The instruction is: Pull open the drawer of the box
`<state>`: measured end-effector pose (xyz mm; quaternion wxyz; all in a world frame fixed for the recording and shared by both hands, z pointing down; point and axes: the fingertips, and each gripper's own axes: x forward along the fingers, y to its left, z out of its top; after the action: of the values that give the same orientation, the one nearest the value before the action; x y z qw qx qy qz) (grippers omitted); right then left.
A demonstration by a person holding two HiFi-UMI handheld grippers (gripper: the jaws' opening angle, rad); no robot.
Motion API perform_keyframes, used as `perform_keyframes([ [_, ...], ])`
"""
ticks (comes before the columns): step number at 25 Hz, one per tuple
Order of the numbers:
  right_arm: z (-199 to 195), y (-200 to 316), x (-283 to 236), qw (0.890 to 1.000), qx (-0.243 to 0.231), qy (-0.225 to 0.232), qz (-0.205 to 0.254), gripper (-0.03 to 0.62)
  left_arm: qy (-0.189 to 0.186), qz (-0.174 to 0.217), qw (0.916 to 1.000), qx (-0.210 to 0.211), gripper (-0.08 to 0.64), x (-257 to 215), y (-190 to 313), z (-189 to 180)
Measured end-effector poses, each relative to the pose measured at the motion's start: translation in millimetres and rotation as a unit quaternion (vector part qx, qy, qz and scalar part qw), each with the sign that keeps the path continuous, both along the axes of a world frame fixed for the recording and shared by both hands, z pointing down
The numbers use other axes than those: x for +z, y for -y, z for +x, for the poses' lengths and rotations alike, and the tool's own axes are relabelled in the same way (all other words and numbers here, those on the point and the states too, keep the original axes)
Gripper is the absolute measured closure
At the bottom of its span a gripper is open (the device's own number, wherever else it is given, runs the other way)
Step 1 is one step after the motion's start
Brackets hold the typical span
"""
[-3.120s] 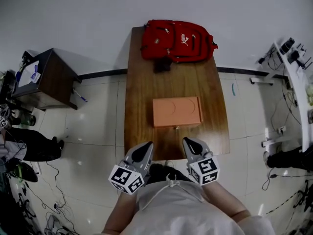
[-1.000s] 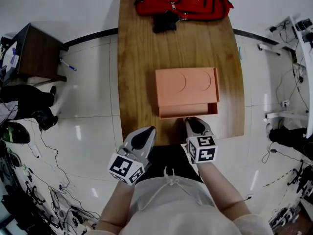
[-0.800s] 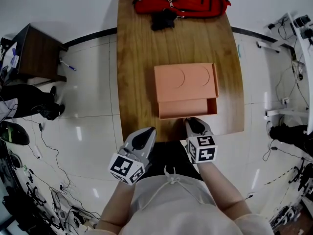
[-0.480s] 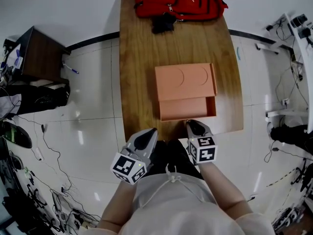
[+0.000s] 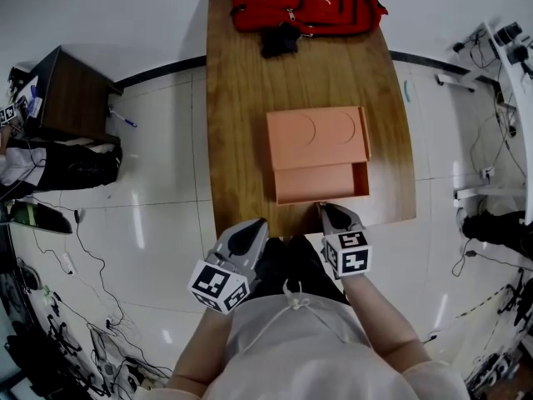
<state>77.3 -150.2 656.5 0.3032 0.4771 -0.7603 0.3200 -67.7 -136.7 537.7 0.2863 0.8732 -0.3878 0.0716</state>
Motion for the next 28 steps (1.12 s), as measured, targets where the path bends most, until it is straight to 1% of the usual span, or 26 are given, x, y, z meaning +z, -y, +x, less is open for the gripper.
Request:
perform_keyframes([
  [3, 0.7, 0.7, -1.0, 1.000, 0.016, 0.005, -0.004, 0.549, -0.002, 0.003, 1.0000, 0.002, 0.555, -1.8, 0.8, 1.0],
  [5, 2.8, 1.9, -9.1, 0.999, 0.035, 0.008, 0.002, 0.577, -0.005, 0.008, 1.0000, 0.003, 0.555, -5.0, 2.7, 1.3],
  [6, 3.3, 2.4, -15.9, 0.999, 0.039, 0.008, 0.010, 0.577, -0.006, 0.012, 0.9999, 0.003, 0.555, -7.3, 3.9, 1.1],
  [8, 3.0, 3.3, -35.1, 0.999, 0.035, 0.006, 0.035, 0.583, -0.008, 0.021, 0.9997, 0.005, 0.555, -14.2, 5.7, 0.3],
  [11, 2.6, 7.0, -72.7, 0.996, 0.022, 0.003, 0.088, 0.586, -0.013, 0.044, 0.9989, 0.010, 0.555, -32.1, 6.7, -1.4],
  [15, 1.4, 15.4, -123.9, 0.987, 0.021, 0.009, 0.157, 0.586, -0.021, 0.078, 0.9966, 0.014, 0.555, -62.0, 5.3, -5.7],
  [18, -0.8, 18.6, -157.5, 0.979, 0.031, 0.019, 0.199, 0.584, -0.032, 0.100, 0.9943, 0.018, 0.555, -84.8, 5.7, -8.6],
  [22, -2.9, 9.1, -182.5, 0.972, 0.033, 0.028, 0.229, 0.584, -0.049, 0.115, 0.9917, 0.029, 0.555, -104.2, 1.4, -6.8],
  [25, 0.1, -2.6, -193.0, 0.969, 0.029, 0.028, 0.244, 0.584, -0.053, 0.123, 0.9908, 0.023, 0.555, -109.9, -5.8, -4.2],
  [28, 6.6, -19.4, -197.4, 0.966, 0.034, 0.033, 0.253, 0.584, -0.051, 0.125, 0.9908, 0.014, 0.555, -111.2, -20.3, 0.8],
])
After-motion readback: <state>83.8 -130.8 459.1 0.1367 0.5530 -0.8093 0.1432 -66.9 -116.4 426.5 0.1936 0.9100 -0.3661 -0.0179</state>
